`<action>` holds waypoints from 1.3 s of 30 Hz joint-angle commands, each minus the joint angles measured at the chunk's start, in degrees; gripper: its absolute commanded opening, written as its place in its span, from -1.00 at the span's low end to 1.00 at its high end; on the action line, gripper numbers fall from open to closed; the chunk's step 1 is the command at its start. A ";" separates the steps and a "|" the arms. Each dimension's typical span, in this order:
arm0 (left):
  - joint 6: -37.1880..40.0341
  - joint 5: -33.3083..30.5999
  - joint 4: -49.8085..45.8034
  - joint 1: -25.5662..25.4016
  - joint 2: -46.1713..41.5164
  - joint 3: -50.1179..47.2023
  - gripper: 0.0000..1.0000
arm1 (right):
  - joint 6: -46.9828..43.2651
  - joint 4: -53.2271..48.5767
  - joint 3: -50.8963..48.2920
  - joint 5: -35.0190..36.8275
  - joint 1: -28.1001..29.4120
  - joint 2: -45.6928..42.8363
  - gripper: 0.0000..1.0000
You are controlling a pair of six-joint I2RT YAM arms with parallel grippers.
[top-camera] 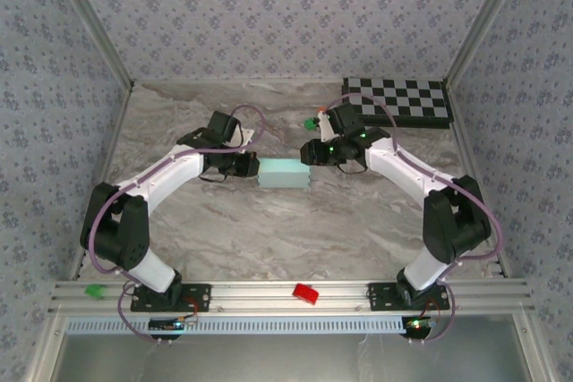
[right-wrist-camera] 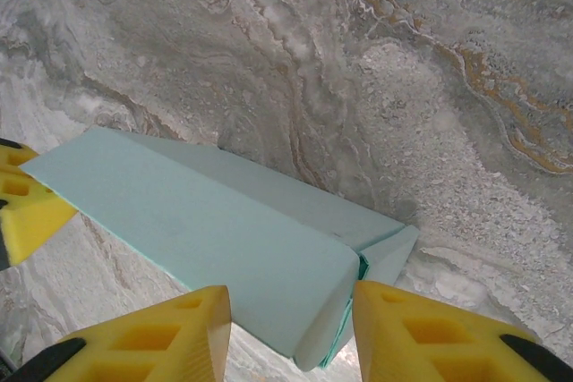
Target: Fold the paper box
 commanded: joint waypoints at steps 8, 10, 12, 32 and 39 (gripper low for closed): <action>-0.30 -0.04 -2.98 -0.50 0.88 -0.13 -0.81 | 0.91 -0.98 -0.44 -1.25 -0.34 1.29 -0.17; -0.23 -0.08 -2.99 -0.47 0.62 0.11 -0.78 | 0.75 -1.17 -0.89 -1.39 -0.46 1.31 -0.18; -0.21 -0.08 -2.98 -0.47 0.02 0.27 -0.73 | 0.84 -1.31 -1.20 -1.43 -0.39 1.21 -0.18; -4.30 1.41 3.20 1.03 -6.62 -0.25 -0.18 | 0.51 -1.41 -1.20 -1.61 -0.51 1.51 -0.19; -8.07 1.85 6.51 2.40 -5.42 1.03 -0.07 | 0.44 -1.37 -3.05 -1.96 -0.50 1.78 -0.20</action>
